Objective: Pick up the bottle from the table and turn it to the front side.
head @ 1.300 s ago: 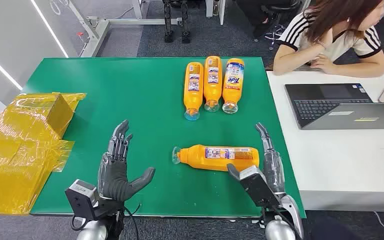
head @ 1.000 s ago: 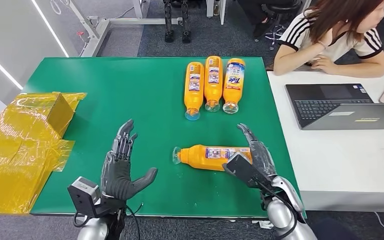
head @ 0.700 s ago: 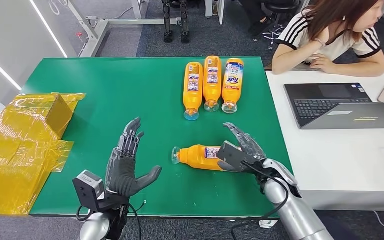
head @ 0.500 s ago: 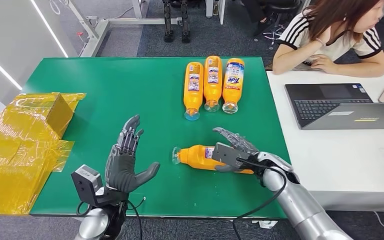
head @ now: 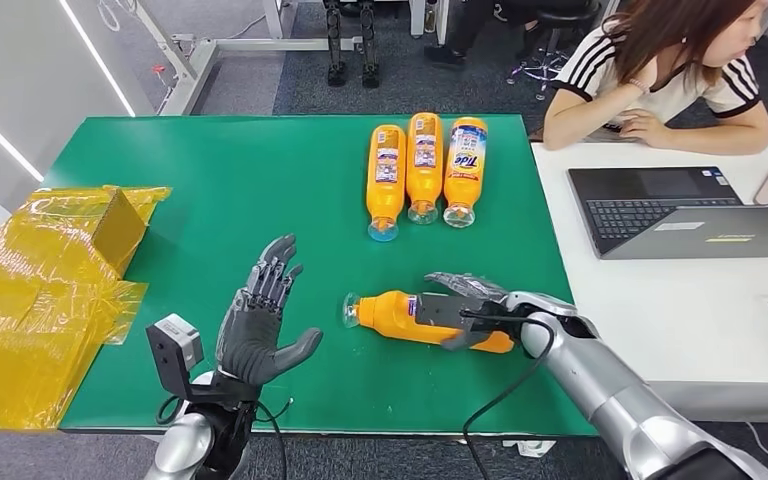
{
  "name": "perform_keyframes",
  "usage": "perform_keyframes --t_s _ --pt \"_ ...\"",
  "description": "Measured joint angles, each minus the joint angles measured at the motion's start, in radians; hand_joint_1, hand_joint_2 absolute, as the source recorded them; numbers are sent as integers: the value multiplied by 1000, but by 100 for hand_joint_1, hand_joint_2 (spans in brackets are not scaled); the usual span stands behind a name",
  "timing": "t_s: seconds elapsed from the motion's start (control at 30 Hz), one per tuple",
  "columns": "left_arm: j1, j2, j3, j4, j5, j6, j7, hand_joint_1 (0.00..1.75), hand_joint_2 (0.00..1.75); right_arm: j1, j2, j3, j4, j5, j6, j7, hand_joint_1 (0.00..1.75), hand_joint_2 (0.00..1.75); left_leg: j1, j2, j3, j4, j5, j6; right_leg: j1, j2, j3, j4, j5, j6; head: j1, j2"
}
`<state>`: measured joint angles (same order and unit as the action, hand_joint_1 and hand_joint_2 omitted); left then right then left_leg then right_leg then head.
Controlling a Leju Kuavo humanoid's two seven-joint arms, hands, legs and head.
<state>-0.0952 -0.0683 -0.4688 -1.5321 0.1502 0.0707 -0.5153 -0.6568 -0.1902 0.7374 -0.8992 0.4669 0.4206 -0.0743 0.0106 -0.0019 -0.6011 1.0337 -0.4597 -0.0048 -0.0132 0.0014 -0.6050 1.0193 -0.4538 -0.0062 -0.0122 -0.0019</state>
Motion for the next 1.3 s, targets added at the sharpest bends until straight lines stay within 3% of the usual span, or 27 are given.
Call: perform_keyframes --t_s 0.37,0.4,0.5,0.53,1.0,1.3 --pt "10 0 4 11 67 -66 25 0 175 -39 -15 62 50 -15 27 38 0 175 0 -1 3 0 0 0 0 -1 4 -1 0 0 0 0" --pt "11 0 4 12 67 -66 25 0 175 -40 -16 65 51 -14 27 39 32 175 0 -1 3 0 0 0 0 -1 4 -1 0 1 0 0" --pt "12 0 5 13 70 -70 27 0 175 -42 -18 71 54 -14 27 39 162 175 0 -1 4 0 0 0 0 -1 5 -1 0 1 0 0" --pt "12 0 5 13 72 -72 28 0 175 -42 -18 72 55 -14 26 39 173 175 0 -1 4 0 0 0 0 -1 5 -1 0 1 0 0" --pt "32 0 23 15 91 -81 34 0 175 -45 -32 90 52 -14 -6 14 175 175 0 -1 6 0 0 0 0 -1 7 -1 0 1 0 0" --pt "45 1 29 15 96 -81 21 0 175 -21 -48 86 23 -73 -64 -44 175 175 0 -1 5 0 0 0 0 0 7 -1 0 1 0 0"
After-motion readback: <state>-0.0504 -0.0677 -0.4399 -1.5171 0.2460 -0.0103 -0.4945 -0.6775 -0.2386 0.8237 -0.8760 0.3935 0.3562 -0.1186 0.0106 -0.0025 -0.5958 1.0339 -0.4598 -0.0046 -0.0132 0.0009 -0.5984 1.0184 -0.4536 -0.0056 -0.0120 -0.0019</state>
